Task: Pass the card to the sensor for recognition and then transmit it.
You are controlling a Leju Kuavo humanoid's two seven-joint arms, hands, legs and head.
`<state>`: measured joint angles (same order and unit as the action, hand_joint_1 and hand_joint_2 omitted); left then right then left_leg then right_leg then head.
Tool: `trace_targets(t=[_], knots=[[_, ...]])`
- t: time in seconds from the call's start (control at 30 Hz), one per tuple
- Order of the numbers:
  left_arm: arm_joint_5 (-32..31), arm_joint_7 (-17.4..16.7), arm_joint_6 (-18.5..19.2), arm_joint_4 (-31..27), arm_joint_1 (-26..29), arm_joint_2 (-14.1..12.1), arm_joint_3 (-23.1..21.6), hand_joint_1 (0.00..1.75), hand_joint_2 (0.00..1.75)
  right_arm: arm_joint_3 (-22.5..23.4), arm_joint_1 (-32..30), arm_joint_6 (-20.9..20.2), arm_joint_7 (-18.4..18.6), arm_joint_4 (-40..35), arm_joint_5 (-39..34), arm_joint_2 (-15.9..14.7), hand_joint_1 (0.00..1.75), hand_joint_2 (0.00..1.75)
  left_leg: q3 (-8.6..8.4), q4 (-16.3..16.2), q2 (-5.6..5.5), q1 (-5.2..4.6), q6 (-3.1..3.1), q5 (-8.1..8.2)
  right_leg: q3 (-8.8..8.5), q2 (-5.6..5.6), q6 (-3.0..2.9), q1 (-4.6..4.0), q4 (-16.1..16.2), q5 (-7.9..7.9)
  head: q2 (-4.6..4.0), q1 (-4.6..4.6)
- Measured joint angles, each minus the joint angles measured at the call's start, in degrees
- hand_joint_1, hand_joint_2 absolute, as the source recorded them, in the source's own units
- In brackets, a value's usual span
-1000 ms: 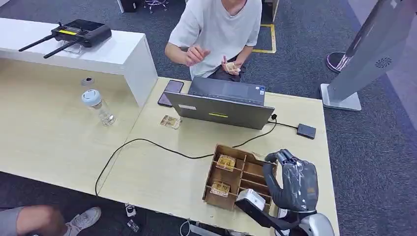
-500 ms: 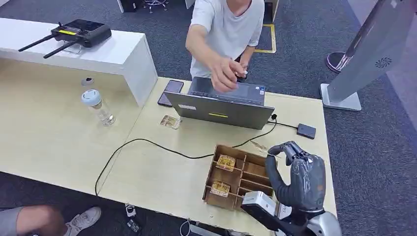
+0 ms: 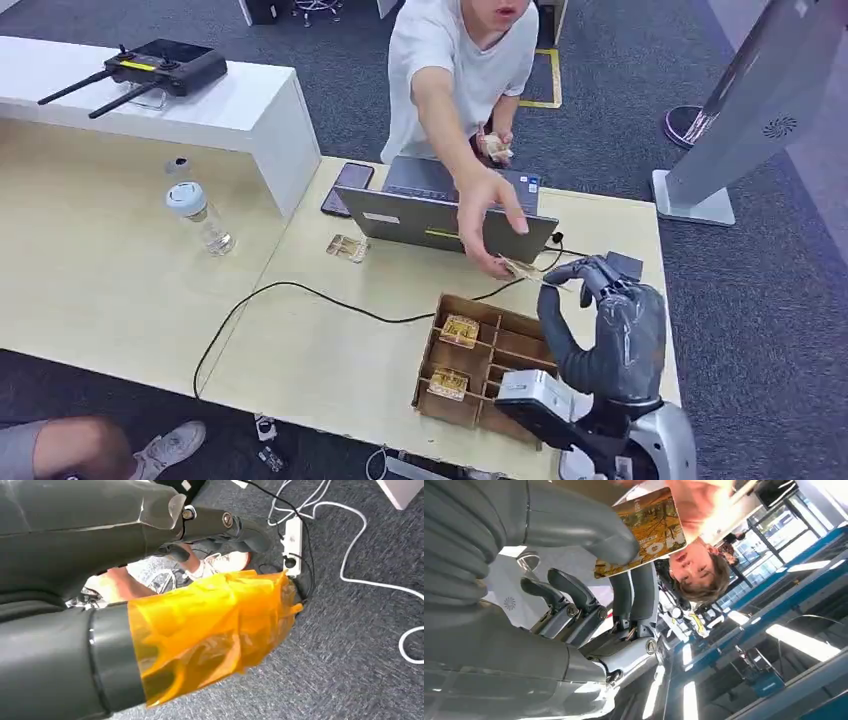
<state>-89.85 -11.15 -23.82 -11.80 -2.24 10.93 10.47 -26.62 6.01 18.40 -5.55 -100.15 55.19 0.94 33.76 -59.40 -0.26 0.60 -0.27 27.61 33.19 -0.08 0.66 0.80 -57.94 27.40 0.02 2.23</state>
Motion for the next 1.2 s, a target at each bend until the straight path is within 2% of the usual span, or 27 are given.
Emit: trace_targets(t=[0.37,0.4,0.43,0.77,0.8,1.2], knots=[[0.0,0.13,0.35,0.0,-0.05,0.02,-0.28,0.0,0.0,-1.51,2.42,-1.35,0.09,2.88,0.04,1.49,1.75,1.75,0.0,0.0,0.0,0.01,-0.01,-0.01,0.0,0.0,0.0,-0.01,0.0,0.0,0.0,0.0],[0.0,0.15,0.37,0.0,-0.05,0.02,-0.35,0.0,0.0,-1.62,2.54,-1.46,0.09,3.06,0.04,1.53,0.94,1.75,0.0,0.0,0.0,0.01,-0.01,0.0,0.0,0.0,0.0,0.0,0.0,0.0,0.0,0.0],[0.0,0.24,0.39,0.0,-0.05,0.02,-0.42,0.0,0.0,-1.92,2.68,-1.46,0.09,3.32,0.07,1.55,0.0,1.75,0.0,0.0,0.0,0.0,0.0,0.0,0.0,0.0,0.0,0.0,0.0,0.0,0.0,0.0],[0.07,0.37,0.42,0.0,-0.05,0.02,-0.5,0.0,0.0,-3.47,2.88,-1.7,1.14,4.79,0.63,1.81,0.0,1.75,0.0,0.0,0.0,0.0,0.0,0.0,0.0,0.0,0.0,-0.01,0.0,0.0,0.0,0.0],[0.09,0.37,0.42,0.0,-0.05,0.02,-0.5,0.0,0.0,-3.52,2.88,-1.7,1.14,4.83,0.63,1.81,0.0,0.0,0.0,0.0,0.0,0.0,0.0,0.0,0.0,0.0,0.0,-0.01,0.0,0.0,0.0,0.0],[1.48,0.37,-0.22,0.0,0.07,0.0,-0.5,0.0,0.0,-3.67,0.32,-0.11,-0.09,3.87,-2.16,1.81,0.0,0.0,0.0,0.0,0.0,0.0,0.0,0.0,0.03,0.0,0.0,0.0,0.0,0.01,0.0,0.0]])
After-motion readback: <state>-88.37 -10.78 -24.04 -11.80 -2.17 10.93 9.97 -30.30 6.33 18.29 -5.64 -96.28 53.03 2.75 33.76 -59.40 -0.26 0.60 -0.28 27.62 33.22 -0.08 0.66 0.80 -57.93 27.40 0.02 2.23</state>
